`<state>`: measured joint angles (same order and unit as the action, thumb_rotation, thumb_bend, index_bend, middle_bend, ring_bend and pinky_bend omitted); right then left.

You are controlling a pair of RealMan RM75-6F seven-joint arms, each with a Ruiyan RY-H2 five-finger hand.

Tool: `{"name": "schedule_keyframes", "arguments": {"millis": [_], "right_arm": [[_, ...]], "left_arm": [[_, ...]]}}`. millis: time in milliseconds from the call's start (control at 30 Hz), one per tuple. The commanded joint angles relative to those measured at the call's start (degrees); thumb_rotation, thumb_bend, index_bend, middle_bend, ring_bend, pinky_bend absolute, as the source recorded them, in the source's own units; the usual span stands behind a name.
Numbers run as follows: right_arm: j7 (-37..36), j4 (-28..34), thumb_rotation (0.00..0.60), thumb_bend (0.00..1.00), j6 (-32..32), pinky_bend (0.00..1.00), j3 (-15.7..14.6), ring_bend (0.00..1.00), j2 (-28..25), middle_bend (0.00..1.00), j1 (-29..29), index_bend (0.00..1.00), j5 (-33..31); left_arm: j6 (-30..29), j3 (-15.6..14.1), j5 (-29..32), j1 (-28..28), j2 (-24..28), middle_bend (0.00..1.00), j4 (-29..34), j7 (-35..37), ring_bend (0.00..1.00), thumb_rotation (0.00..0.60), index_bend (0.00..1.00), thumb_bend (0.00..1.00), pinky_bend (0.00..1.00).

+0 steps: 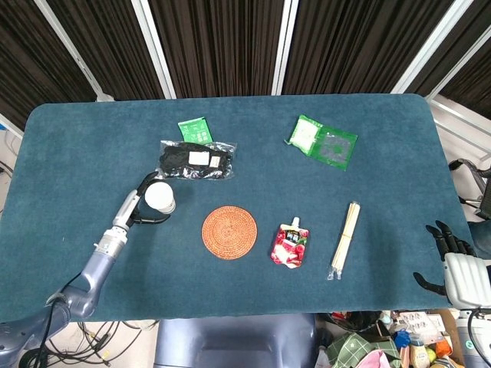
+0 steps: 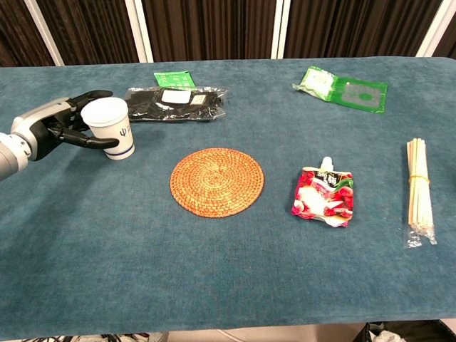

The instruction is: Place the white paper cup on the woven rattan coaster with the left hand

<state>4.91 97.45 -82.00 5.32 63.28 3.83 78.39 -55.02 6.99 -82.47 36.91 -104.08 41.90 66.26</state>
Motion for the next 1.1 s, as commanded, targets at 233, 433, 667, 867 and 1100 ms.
{"name": "schedule_keyframes", "arguments": {"millis": [233, 433, 667, 867, 1100], "right_arm": [[-0.21, 0.16, 0.600, 0.10, -0.02, 0.19, 0.10, 0.18, 0.00, 0.04, 0.01, 0.13, -0.11], [-0.11, 0.26, 0.600, 0.10, -0.01, 0.19, 0.07, 0.18, -0.03, 0.04, -0.02, 0.13, -0.20], [-0.13, 0.30, 0.600, 0.10, -0.01, 0.19, 0.04, 0.18, -0.01, 0.04, -0.03, 0.13, -0.17], [-0.21, 0.32, 0.600, 0.10, -0.03, 0.19, 0.06, 0.18, -0.03, 0.04, -0.04, 0.13, -0.18], [-0.30, 0.41, 0.600, 0.10, -0.04, 0.19, 0.02, 0.19, -0.06, 0.04, -0.06, 0.13, -0.13]], "left_arm": [[-1.91, -0.26, -0.83, 0.11, -1.76, 0.24, -2.15, -1.80, 0.10, 0.600, 0.15, 0.27, 0.13], [-2.40, 0.07, -0.59, 0.08, -2.66, 0.29, -2.97, -1.46, 0.11, 0.600, 0.22, 0.27, 0.13], [-3.34, 0.12, -0.77, -0.07, -2.40, 0.30, -2.47, -1.53, 0.11, 0.600, 0.23, 0.27, 0.14], [-6.38, 0.48, -1.96, -0.10, 0.43, 0.31, 2.58, -0.33, 0.11, 0.600, 0.24, 0.27, 0.14], [-8.76, 0.82, -3.18, -0.37, 6.56, 0.33, 15.49, 0.62, 0.11, 0.600, 0.27, 0.27, 0.14]]}}
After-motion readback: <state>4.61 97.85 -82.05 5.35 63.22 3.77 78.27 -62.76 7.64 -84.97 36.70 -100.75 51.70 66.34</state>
